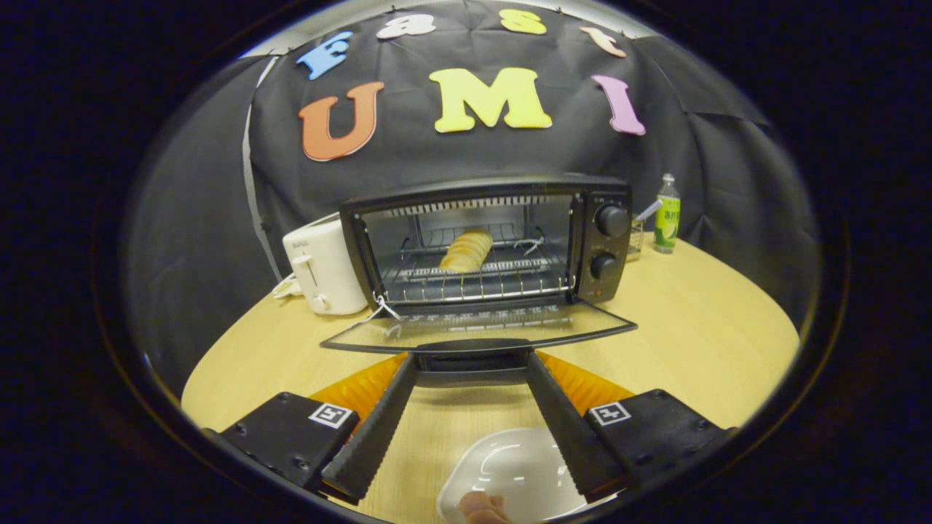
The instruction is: Open the toaster oven, put the food inside, and close the toaster oven door.
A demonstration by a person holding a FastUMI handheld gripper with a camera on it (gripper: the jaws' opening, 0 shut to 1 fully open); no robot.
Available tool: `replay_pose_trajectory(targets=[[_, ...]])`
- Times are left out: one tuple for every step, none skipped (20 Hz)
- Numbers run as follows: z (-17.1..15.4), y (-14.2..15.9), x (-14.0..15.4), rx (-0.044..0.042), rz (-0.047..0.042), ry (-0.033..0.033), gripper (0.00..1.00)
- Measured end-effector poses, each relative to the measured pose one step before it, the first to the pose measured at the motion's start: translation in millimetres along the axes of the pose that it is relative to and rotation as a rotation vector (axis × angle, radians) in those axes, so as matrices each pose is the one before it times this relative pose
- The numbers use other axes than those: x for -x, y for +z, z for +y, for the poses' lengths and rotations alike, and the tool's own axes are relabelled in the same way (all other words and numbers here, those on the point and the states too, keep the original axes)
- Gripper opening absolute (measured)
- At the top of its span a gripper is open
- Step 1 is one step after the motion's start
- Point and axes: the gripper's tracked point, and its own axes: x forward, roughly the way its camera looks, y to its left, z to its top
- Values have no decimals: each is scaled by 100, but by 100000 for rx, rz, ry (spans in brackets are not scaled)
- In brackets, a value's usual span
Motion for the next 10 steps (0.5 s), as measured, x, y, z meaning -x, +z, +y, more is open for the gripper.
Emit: replay_pose_trajectory(targets=[[108, 905, -27, 3363, -3792, -1042, 100], [29, 899, -153, 3641, -3438, -1149, 100], [79, 771, -159, 3943, -2972, -1009, 100], [27, 909, -302, 2623, -3062, -851, 100], [-28, 939, -446, 1872, -3024, -26, 100], [187, 1366, -516, 2161, -3518, 755, 100], [-546, 1344, -521, 2187, -3013, -649, 100], [-657, 1130, -202, 769, -1930, -1385, 100], [-330, 1034, 73, -196, -1675, -100, 100], [-62, 1092, 243, -474, -1524, 148, 100]])
